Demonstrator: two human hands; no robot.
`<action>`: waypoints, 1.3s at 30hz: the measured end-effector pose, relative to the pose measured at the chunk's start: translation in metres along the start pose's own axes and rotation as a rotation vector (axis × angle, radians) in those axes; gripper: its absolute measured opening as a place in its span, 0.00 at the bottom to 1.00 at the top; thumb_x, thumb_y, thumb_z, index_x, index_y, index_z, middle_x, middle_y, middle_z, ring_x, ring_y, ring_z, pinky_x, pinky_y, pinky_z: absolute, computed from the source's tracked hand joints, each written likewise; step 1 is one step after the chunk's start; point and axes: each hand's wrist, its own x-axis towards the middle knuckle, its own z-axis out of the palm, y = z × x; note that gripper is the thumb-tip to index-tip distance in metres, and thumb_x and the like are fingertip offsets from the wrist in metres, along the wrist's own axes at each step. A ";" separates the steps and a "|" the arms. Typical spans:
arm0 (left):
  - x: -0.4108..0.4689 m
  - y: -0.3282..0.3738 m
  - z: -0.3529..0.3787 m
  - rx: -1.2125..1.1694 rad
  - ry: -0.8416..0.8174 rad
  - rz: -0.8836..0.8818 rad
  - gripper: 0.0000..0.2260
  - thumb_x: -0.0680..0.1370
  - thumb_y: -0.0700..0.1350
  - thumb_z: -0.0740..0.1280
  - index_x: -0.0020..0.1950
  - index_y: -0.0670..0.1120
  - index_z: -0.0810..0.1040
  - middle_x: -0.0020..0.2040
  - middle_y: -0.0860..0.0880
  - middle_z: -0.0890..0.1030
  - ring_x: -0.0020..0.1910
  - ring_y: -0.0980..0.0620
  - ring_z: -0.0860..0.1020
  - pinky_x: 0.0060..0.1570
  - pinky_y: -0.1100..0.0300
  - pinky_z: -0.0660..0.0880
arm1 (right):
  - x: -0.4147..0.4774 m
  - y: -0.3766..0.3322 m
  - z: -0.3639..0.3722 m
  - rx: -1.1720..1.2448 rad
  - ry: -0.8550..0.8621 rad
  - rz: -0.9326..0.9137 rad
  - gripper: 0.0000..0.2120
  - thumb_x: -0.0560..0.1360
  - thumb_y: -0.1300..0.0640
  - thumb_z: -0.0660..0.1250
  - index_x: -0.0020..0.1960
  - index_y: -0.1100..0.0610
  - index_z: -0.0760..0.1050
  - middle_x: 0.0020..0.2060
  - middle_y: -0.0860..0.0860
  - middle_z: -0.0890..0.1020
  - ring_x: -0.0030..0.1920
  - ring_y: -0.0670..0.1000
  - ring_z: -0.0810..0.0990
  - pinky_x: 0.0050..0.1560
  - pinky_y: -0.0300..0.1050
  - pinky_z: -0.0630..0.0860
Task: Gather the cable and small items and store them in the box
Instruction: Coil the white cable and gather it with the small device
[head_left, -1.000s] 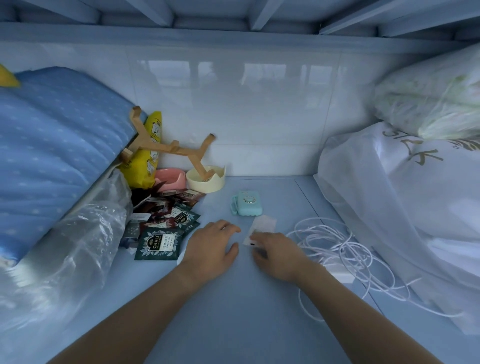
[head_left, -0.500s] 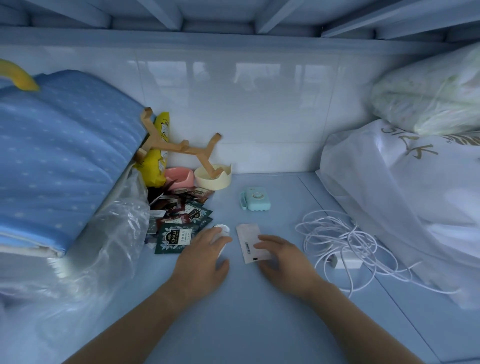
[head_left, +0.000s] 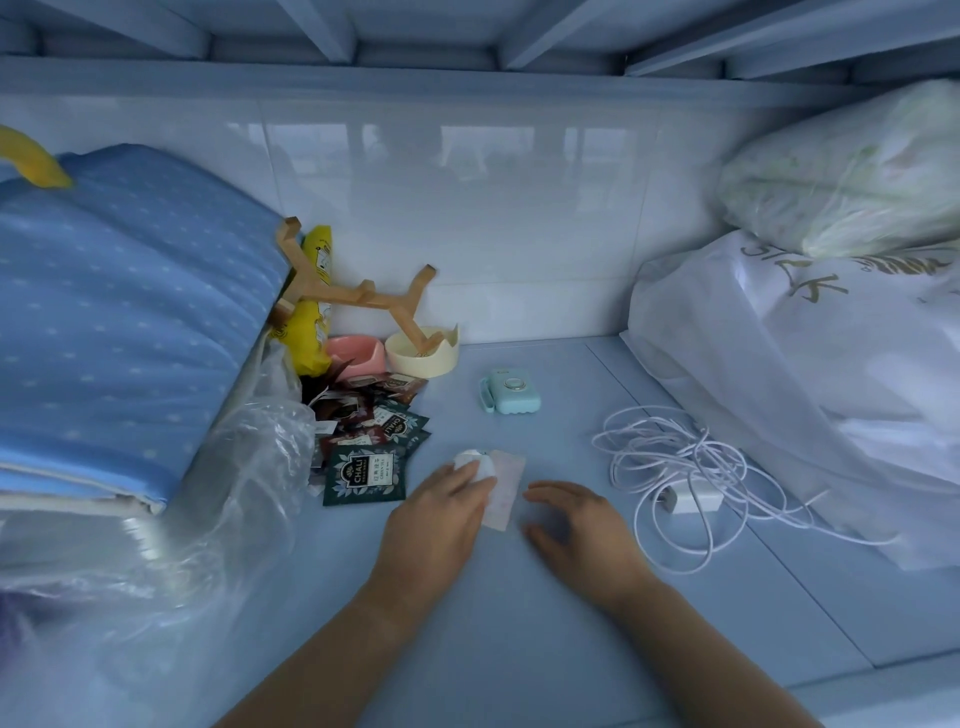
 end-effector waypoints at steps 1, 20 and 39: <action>0.000 0.003 0.004 -0.004 -0.031 0.024 0.10 0.75 0.41 0.66 0.56 0.48 0.80 0.61 0.49 0.79 0.60 0.48 0.76 0.48 0.52 0.79 | 0.000 0.001 0.001 -0.010 -0.004 0.017 0.15 0.70 0.55 0.69 0.57 0.54 0.78 0.57 0.48 0.80 0.59 0.49 0.76 0.60 0.37 0.67; -0.002 -0.011 0.025 -0.171 -0.097 -0.095 0.21 0.73 0.52 0.65 0.65 0.54 0.71 0.69 0.57 0.68 0.64 0.55 0.70 0.55 0.58 0.74 | 0.008 0.002 0.002 0.027 -0.177 -0.128 0.24 0.75 0.59 0.62 0.70 0.52 0.64 0.63 0.52 0.76 0.62 0.52 0.73 0.61 0.46 0.69; 0.093 -0.026 0.035 -0.187 -0.067 -0.160 0.14 0.75 0.50 0.63 0.61 0.51 0.73 0.61 0.51 0.74 0.58 0.51 0.74 0.54 0.54 0.73 | 0.117 0.038 0.010 0.008 0.022 0.062 0.18 0.74 0.59 0.64 0.63 0.59 0.72 0.64 0.55 0.72 0.63 0.54 0.71 0.62 0.41 0.65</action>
